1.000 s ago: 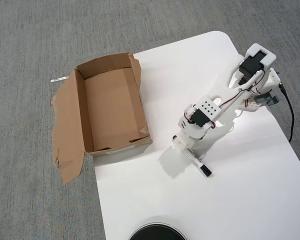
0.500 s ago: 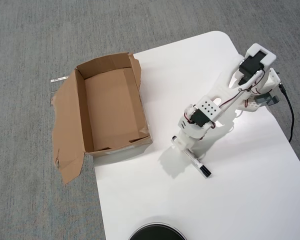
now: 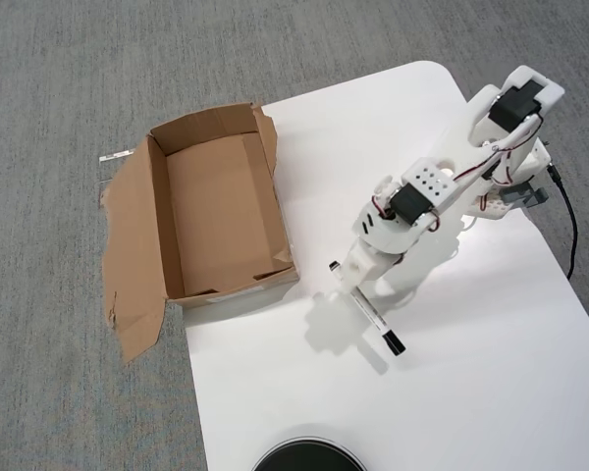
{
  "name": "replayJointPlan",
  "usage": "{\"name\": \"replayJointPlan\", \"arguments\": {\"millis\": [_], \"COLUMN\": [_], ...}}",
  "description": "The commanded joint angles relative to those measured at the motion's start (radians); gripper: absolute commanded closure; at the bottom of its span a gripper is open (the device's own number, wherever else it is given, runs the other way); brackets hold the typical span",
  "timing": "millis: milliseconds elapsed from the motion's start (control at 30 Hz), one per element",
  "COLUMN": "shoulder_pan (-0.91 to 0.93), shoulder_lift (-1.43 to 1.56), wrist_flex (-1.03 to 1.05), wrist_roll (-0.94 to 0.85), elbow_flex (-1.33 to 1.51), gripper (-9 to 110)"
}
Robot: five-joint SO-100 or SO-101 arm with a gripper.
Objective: Grasp a pen and put it in the box.
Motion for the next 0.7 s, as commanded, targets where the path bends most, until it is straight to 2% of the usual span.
{"name": "replayJointPlan", "arguments": {"millis": [0,367,667], "shoulder_pan": [0.004,0.038,0.183], "shoulder_lift": [0.127,0.316,0.327], "wrist_flex": [-0.005,-0.005,0.005], "wrist_roll": [0.007,0.008,0.007], "elbow_flex": [-0.015,-0.021,-0.225], "gripper": [101,101,101]}}
